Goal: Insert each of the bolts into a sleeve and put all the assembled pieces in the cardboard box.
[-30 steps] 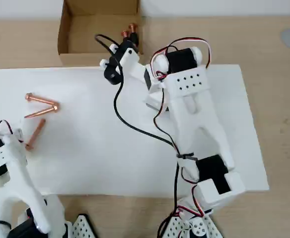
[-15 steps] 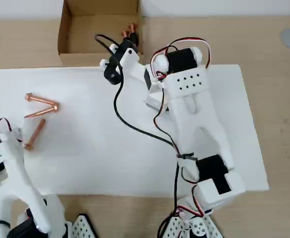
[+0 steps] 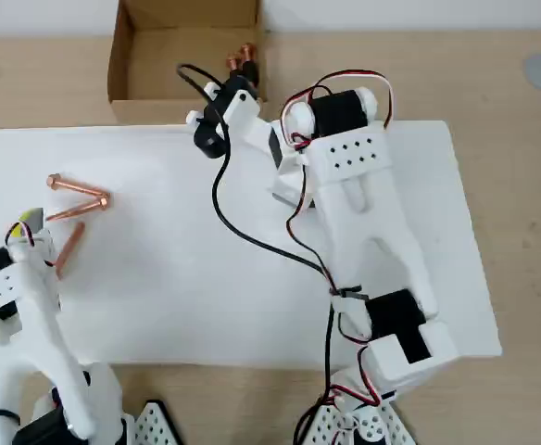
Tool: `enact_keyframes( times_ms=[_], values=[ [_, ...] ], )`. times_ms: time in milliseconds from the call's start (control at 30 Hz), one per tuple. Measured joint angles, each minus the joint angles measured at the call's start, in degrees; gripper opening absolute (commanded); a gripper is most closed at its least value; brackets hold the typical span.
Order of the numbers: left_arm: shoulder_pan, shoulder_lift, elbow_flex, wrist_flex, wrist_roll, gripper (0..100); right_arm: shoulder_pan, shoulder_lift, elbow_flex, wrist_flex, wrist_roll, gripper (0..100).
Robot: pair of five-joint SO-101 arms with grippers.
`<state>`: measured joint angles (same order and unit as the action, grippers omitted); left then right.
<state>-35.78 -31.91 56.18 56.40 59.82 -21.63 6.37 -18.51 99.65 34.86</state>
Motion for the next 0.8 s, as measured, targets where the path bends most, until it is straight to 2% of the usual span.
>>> enact_keyframes(
  times_ms=[233,533,800],
  values=[
    [-1.9,0.0,0.2,-2.2,3.3,33,0.0,0.0,0.0,0.4,0.0,1.1],
    [-1.1,0.0,0.2,-2.2,2.5,20,0.0,0.0,0.0,0.4,0.0,1.1],
    [1.3,0.0,1.1,-2.4,0.0,19,0.0,0.0,0.0,0.4,0.0,1.1]
  ],
)
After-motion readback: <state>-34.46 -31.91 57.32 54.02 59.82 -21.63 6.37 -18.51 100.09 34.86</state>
